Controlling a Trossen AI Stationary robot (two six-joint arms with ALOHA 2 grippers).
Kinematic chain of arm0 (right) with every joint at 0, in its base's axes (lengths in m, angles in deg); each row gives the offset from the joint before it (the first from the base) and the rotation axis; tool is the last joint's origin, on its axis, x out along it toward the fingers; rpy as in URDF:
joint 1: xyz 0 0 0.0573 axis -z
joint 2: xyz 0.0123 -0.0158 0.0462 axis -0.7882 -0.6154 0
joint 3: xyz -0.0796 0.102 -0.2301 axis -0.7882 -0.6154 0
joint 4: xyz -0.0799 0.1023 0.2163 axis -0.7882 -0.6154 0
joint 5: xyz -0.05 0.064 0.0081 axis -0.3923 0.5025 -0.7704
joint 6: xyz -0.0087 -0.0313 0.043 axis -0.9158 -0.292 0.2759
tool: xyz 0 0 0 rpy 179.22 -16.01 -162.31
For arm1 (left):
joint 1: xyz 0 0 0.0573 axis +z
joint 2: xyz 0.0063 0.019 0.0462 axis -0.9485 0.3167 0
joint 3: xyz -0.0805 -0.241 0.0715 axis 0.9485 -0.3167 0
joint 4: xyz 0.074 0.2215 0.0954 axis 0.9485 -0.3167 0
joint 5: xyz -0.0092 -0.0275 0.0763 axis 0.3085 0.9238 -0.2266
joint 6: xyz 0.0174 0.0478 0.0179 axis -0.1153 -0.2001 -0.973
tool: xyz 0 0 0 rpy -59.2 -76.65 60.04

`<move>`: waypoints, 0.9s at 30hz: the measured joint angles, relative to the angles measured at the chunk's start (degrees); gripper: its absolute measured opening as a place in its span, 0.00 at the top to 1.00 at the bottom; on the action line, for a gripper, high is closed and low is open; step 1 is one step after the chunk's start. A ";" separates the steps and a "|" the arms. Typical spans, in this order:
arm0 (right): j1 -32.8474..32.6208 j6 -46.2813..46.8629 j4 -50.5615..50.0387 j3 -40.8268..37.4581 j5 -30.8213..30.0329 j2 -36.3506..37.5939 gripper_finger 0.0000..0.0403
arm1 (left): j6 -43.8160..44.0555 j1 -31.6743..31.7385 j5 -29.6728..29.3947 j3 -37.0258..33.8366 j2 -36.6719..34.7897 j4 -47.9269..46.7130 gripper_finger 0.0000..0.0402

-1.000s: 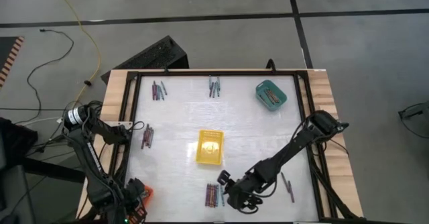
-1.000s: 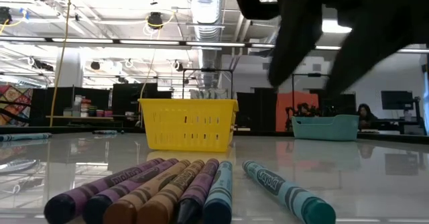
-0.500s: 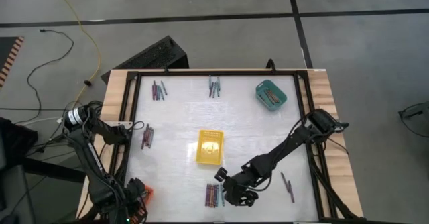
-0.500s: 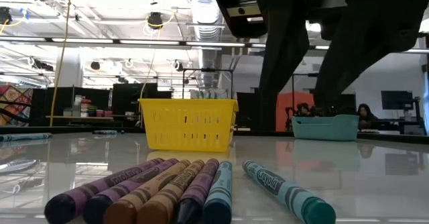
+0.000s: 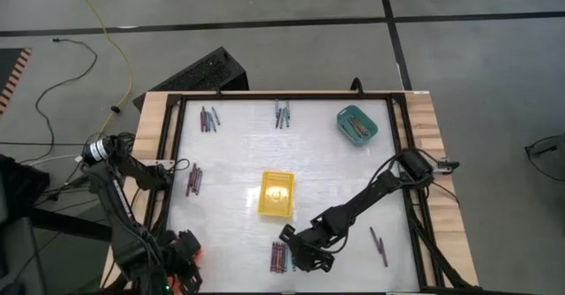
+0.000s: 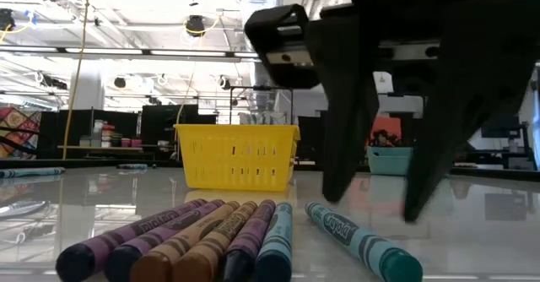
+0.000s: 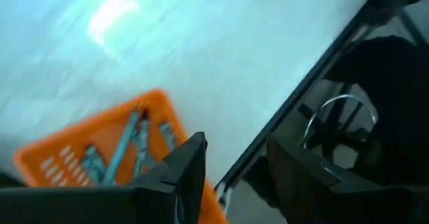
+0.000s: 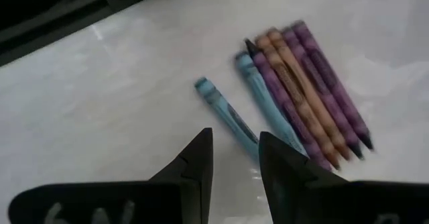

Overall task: Sort crayons
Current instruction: Put the light blue crayon into the orange basket

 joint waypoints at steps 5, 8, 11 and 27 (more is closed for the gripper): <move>-0.03 -1.49 -4.71 4.99 1.02 -3.24 0.71 | -5.48 1.30 -3.11 1.81 0.00 -0.24 0.64; 0.02 -2.56 -9.93 8.11 1.47 -5.32 0.71 | -7.59 1.87 -4.14 2.04 0.00 -0.23 0.64; 0.12 -2.83 -13.07 10.32 2.00 -7.00 0.73 | -9.25 2.22 -5.00 2.07 0.00 -0.23 0.64; 0.81 1.54 -18.29 11.96 3.54 -8.44 0.96 | -15.00 2.45 -8.51 2.07 -0.02 -0.35 0.64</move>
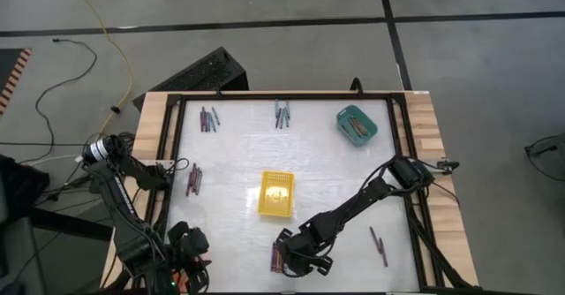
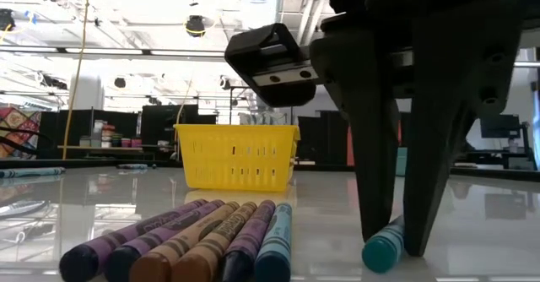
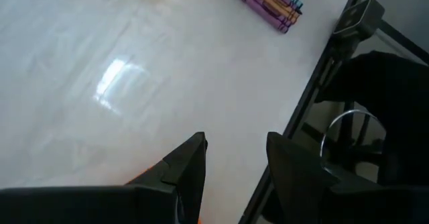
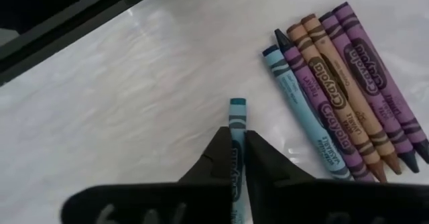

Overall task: Sort crayons
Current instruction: Put the light blue crayon into the orange basket

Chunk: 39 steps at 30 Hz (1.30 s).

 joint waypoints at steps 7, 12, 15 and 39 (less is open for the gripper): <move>-0.07 3.32 -1.06 -0.07 0.07 0.00 0.99 | -3.12 0.00 -2.45 0.00 0.00 0.00 0.64; -0.18 4.46 -2.54 -0.15 0.09 0.37 1.00 | -6.43 0.17 -5.61 0.00 -0.02 0.05 0.64; -0.16 5.32 -3.08 -0.21 0.11 1.27 1.00 | -9.02 0.17 -8.45 0.00 -0.04 0.11 0.64; -0.42 11.68 -2.68 -0.33 -4.80 13.86 1.00 | -34.33 5.67 -28.40 -5.83 -0.09 10.76 0.64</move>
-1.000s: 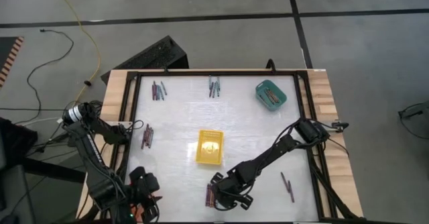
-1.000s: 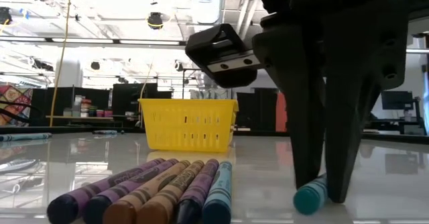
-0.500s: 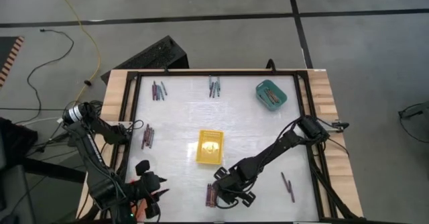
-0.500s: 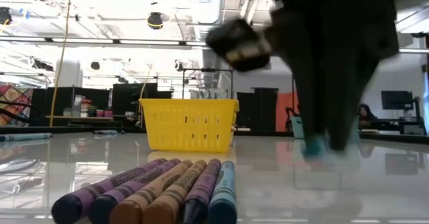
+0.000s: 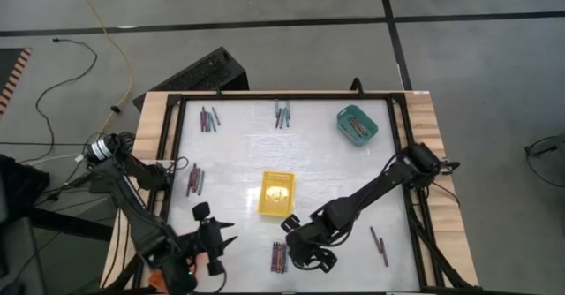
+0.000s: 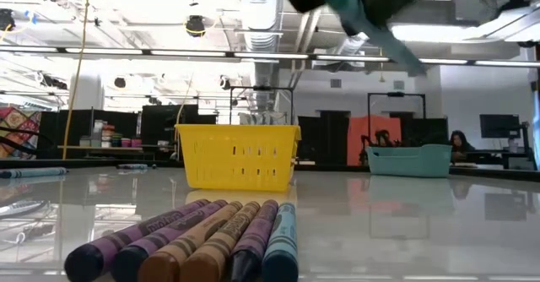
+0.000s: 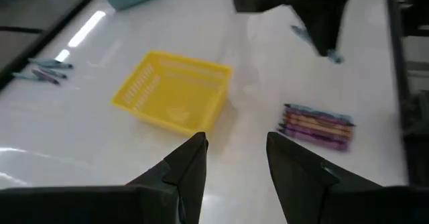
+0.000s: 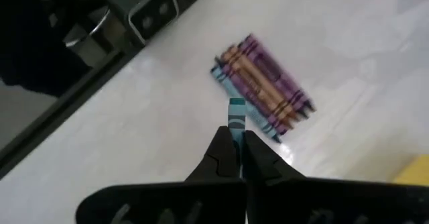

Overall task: Sort crayons
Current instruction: Put the light blue crayon into the orange basket

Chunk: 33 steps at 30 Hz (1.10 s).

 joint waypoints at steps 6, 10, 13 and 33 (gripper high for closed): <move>-0.13 0.17 1.62 0.00 -2.83 2.79 1.00 | -6.03 3.08 -3.98 -2.76 0.02 6.26 0.64; -0.18 -0.32 4.51 0.03 -4.23 4.86 1.00 | -10.85 4.73 -6.87 -4.96 0.02 12.13 0.64; -0.21 -1.10 6.59 0.04 -4.31 6.53 1.00 | -14.27 5.89 -7.29 -6.25 0.02 15.93 0.64; -2.73 -15.87 29.51 0.11 -9.23 15.10 1.00 | -58.82 8.04 -7.92 -7.78 0.02 55.82 0.64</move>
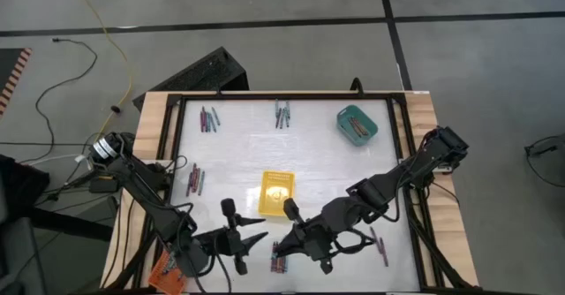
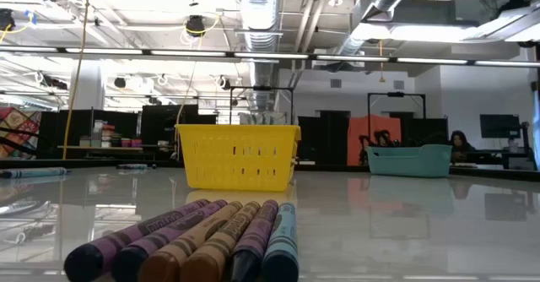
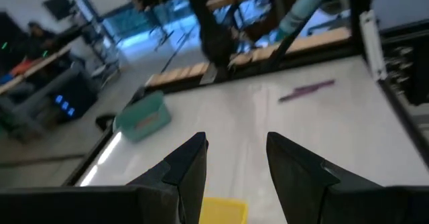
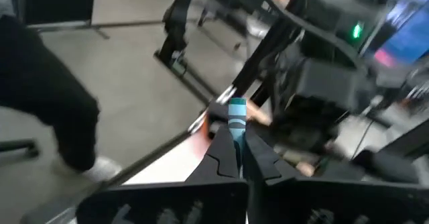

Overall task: Sort crayons
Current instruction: Put the light blue crayon into the orange basket

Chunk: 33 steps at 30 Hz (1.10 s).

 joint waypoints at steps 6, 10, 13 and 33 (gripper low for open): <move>0.00 -3.15 4.58 0.00 -0.02 -0.17 1.00 | -12.87 0.30 1.95 0.00 0.00 13.29 0.64; -0.02 -4.65 6.65 -0.01 -0.83 -0.20 1.00 | -18.25 0.39 6.75 0.02 0.00 18.84 0.64; -0.02 -4.86 7.85 -0.02 -0.85 -0.20 1.00 | -20.54 0.48 8.46 0.02 0.02 21.97 0.64; 1.57 -5.96 10.38 0.00 -0.96 -0.24 1.00 | -28.68 2.42 17.59 0.09 0.04 29.73 0.91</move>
